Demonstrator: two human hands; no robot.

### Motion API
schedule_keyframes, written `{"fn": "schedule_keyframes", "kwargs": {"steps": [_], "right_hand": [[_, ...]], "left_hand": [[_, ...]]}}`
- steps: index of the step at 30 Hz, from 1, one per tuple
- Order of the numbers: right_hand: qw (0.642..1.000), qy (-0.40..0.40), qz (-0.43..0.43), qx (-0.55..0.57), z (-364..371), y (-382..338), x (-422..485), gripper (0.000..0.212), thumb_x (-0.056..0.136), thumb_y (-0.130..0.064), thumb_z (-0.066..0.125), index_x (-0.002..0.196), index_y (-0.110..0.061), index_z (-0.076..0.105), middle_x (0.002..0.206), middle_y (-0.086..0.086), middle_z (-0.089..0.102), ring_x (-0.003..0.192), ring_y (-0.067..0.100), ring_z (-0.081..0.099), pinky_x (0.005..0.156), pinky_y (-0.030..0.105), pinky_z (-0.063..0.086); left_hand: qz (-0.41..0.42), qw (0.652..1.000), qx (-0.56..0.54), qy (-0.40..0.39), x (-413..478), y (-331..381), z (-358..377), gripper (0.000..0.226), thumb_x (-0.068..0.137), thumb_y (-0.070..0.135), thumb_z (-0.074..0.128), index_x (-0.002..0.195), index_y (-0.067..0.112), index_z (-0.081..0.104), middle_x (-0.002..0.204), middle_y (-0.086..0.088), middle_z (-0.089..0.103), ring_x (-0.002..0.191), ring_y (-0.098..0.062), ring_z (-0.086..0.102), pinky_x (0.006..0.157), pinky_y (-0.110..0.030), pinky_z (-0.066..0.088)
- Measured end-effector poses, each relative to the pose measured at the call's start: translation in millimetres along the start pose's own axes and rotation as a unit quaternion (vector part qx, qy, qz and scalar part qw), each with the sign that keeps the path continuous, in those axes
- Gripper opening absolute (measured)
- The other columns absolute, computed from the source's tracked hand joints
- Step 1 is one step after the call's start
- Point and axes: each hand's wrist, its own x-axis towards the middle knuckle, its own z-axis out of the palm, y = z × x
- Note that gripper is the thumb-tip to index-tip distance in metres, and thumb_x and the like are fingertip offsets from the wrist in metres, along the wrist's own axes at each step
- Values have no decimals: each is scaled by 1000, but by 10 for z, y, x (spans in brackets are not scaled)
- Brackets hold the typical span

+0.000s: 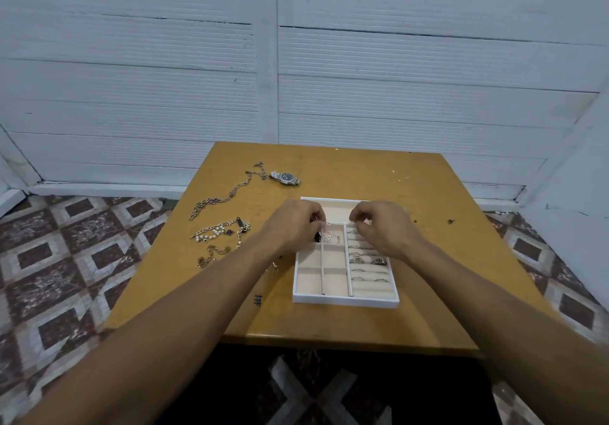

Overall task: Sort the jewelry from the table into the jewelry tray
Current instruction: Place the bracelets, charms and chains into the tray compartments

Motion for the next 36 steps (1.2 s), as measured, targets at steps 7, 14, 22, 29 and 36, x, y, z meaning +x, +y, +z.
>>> {"fn": "schedule_keyframes", "kwargs": {"steps": [7,14,22,29,36], "right_hand": [[1000,3,20,24,-30,122,-62,21,86,-18,54,94,-29,69,91,-17,67,104,12,59,101,45,36],[1000,5,24,19,-41,184,-73,18,86,-19,56,95,-27,70,99,-7,71,101,18,60,99,47,39],[999,1,14,32,-37,96,-78,19,86,-17,55,94,-27,70,92,-13,67,100,18,61,98,46,41],[998,0,-13,62,14,-136,-11,19,86,-17,55,95,-25,70,89,-7,69,94,18,62,91,41,46],[995,-25,-71,69,259,-698,144,16,84,-20,61,96,-26,68,84,-17,62,93,12,56,89,36,44]], "left_hand": [[12,999,50,14,45,146,169,14,90,22,56,94,20,70,97,0,68,92,-18,59,77,-32,50],[33,996,75,45,26,180,257,19,89,23,58,99,23,74,96,-1,51,94,-21,55,74,-34,50],[50,995,64,50,-3,162,242,24,91,28,56,108,24,72,102,-6,56,99,-23,55,78,-33,48],[20,994,46,94,-214,-133,27,25,92,32,55,111,22,68,109,-1,59,106,-18,51,86,-32,44],[-46,989,36,133,-674,-731,-265,24,93,33,54,113,25,65,111,4,57,108,-13,49,87,-26,36]]}}
